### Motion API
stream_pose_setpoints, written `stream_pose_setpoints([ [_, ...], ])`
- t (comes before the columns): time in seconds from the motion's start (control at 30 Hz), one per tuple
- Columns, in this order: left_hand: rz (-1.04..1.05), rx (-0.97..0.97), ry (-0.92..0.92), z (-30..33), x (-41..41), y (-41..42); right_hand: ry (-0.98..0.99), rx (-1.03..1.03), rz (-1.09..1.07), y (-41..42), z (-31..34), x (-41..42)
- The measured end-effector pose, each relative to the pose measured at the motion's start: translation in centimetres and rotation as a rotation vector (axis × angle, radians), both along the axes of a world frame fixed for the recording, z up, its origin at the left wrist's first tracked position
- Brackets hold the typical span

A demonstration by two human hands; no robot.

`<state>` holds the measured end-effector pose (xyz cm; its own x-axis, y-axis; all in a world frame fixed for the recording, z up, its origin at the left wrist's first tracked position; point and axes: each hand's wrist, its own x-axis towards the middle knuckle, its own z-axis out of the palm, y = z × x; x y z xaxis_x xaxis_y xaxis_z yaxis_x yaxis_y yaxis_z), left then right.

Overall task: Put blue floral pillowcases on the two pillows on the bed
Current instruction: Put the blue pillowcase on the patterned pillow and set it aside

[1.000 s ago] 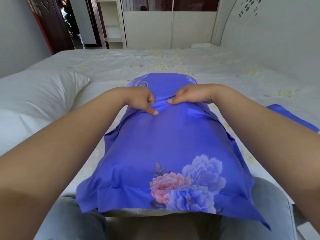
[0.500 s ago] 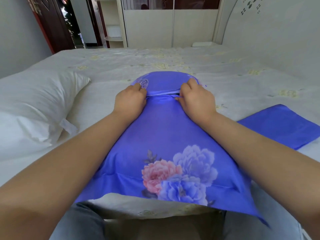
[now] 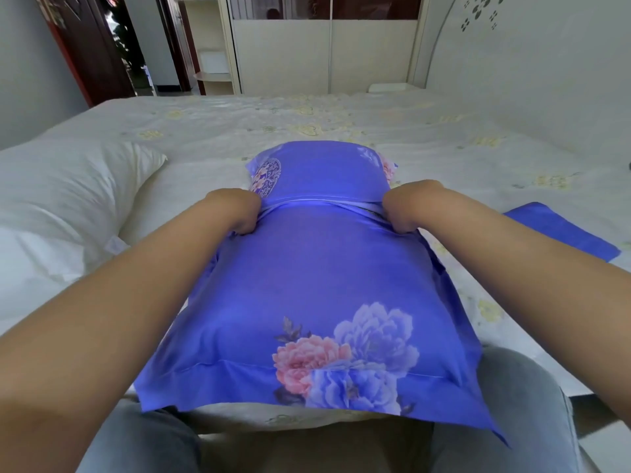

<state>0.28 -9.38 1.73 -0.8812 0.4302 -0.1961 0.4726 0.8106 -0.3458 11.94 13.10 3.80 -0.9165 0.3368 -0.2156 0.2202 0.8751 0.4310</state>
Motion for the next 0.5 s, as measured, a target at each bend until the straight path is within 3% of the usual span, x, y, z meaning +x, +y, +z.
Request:
stream_pose_setpoints([
  [0.13,-0.010,0.154,-0.006,-0.1,-1.2,-0.8,0.188,-0.048,0.085,0.7,-1.3,-0.4],
  [0.23,0.065,0.406,0.221,-2.3,-1.6,-1.4,0.505,-0.101,0.146,1.0,-2.9,-0.7],
  [0.33,0.076,0.666,0.380,-5.7,-1.8,-2.1,0.752,0.002,0.325,0.4,-5.4,-0.4],
  [0.43,0.124,0.927,0.374,-7.3,-1.8,-2.4,0.799,0.015,0.476,0.8,-6.8,-0.3],
  [0.5,0.093,1.039,0.366,-7.3,-1.5,-2.1,0.761,-0.007,0.462,1.6,-6.5,-0.3],
])
